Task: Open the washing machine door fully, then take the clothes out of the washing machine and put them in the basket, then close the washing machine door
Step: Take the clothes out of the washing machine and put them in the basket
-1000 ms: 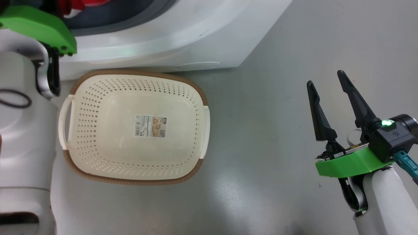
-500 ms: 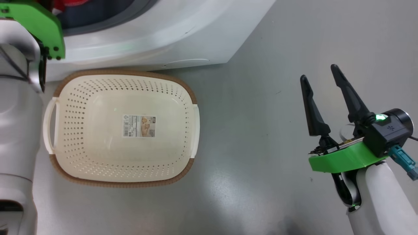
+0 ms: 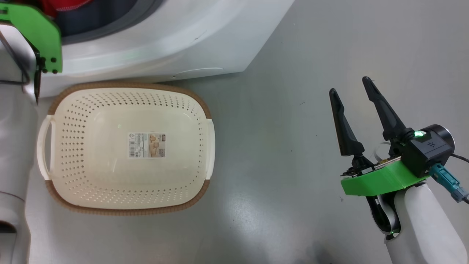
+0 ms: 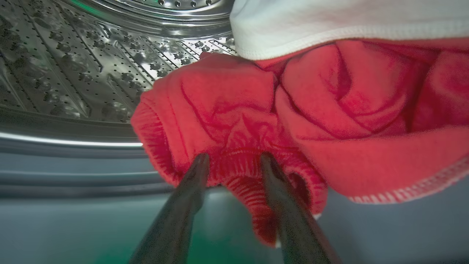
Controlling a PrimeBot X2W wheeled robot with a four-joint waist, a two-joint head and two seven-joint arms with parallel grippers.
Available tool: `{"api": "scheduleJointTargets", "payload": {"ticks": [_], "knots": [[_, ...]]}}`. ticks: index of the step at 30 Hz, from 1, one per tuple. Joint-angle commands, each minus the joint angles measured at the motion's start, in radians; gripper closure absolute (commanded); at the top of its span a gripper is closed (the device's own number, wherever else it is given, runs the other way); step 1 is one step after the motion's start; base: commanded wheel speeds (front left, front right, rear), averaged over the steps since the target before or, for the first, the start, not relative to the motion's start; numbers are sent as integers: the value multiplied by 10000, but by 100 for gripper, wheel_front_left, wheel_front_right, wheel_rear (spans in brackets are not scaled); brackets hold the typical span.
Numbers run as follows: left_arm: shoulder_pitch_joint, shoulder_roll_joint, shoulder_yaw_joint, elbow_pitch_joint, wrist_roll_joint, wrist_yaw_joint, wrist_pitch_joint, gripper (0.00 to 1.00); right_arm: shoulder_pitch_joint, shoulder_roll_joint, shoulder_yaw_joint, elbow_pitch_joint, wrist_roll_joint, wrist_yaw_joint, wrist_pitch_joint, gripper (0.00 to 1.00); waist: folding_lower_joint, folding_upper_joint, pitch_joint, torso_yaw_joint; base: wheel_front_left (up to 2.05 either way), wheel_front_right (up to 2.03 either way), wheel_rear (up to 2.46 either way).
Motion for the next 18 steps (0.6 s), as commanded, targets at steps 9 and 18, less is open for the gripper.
{"api": "scheduleJointTargets", "payload": {"ticks": [9,18], "knots": [[-135,453,-160,-108,45,-60,-253,100,-1,56,295,-129,239,62,-65,0,-1,0,-146,0,0,0,0],[-8,442,-156,-529,-161,63,-1353,100,8,57,234,-55,257,62,-65,0,-1,0,-334,164,0,0,0]]}}
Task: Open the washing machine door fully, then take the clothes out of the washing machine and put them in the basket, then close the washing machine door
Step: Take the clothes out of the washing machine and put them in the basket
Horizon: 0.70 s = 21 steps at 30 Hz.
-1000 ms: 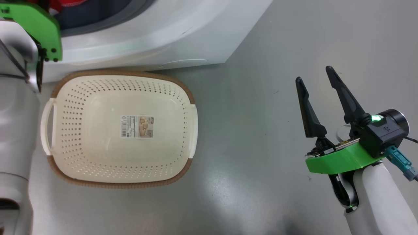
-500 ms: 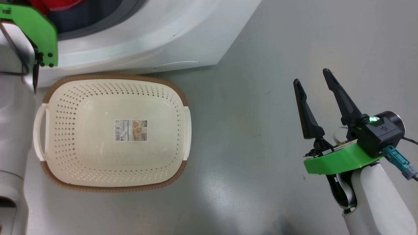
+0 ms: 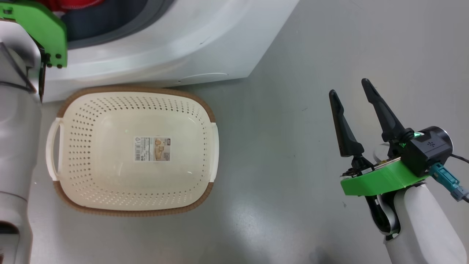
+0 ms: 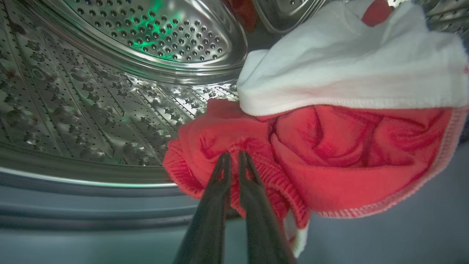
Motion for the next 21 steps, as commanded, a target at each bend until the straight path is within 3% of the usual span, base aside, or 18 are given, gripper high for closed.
{"api": "scheduleJointTargets", "payload": {"ticks": [1,12,21], "knots": [[20,466,213,-318,-157,93,-233,100,13,52,173,-190,31,62,-65,0,0,0,-101,66,0,0,0],[1137,221,890,-1177,-1177,-180,-1901,100,264,52,-90,-166,-191,62,-65,0,0,0,-762,525,0,0,0],[3025,63,1113,-3477,-1410,-244,-2069,100,565,-3,-193,-129,-322,62,-65,0,0,0,-1604,872,0,0,0]]}}
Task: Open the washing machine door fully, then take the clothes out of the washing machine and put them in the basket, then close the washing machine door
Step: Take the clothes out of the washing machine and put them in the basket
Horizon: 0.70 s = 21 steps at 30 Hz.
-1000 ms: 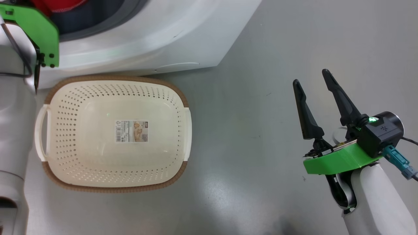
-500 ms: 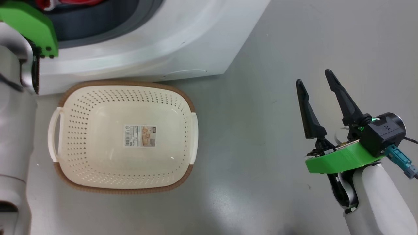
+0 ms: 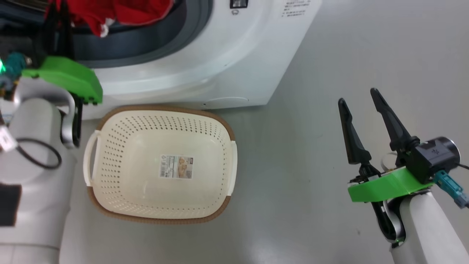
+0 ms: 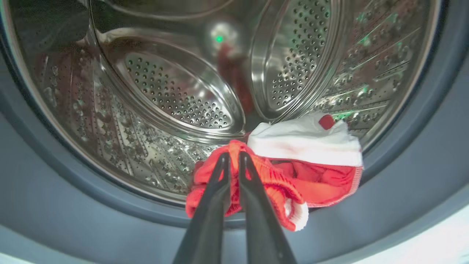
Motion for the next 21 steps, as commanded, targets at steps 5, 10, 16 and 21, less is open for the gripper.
{"api": "scheduleJointTargets", "payload": {"ticks": [5,10,16,21], "knots": [[1184,417,335,-1532,-160,76,-118,100,337,-8,215,-127,-97,62,-65,0,0,-1,-575,281,0,0,0],[2242,407,342,-2832,-213,253,-118,100,485,3,284,-44,-69,62,-65,0,0,-1,-890,367,0,0,0],[3404,504,367,-4415,-287,525,204,100,609,5,311,25,-45,62,-65,0,0,-1,-1302,398,0,0,0],[4390,615,481,-5907,-360,849,610,100,711,10,291,42,-30,62,-65,0,0,-1,-1564,404,0,0,0]]}}
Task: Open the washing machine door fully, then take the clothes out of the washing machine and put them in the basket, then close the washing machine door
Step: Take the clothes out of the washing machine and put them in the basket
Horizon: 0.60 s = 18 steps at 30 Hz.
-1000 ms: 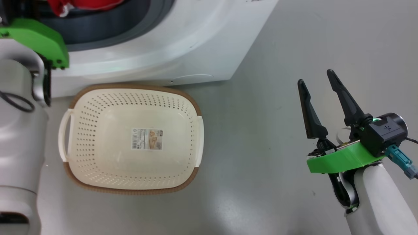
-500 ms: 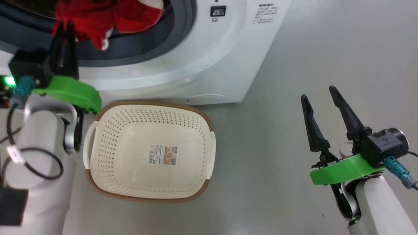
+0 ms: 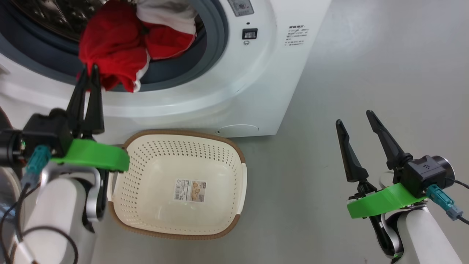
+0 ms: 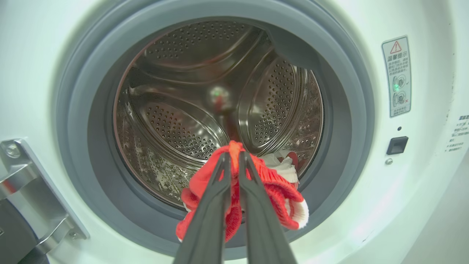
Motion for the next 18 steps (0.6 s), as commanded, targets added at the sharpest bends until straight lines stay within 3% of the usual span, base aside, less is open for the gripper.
{"api": "scheduleJointTargets", "payload": {"ticks": [1,11,18], "knots": [[314,457,403,-787,-42,167,141,100,132,12,262,-214,20,62,-65,0,0,0,-146,31,0,0,0],[1779,501,329,-3698,24,718,997,100,257,28,234,-221,34,62,-65,0,0,0,-335,132,0,0,0],[2403,520,236,-4979,212,1057,1411,100,306,38,252,-224,61,62,-65,0,0,0,-399,178,0,0,0]]}}
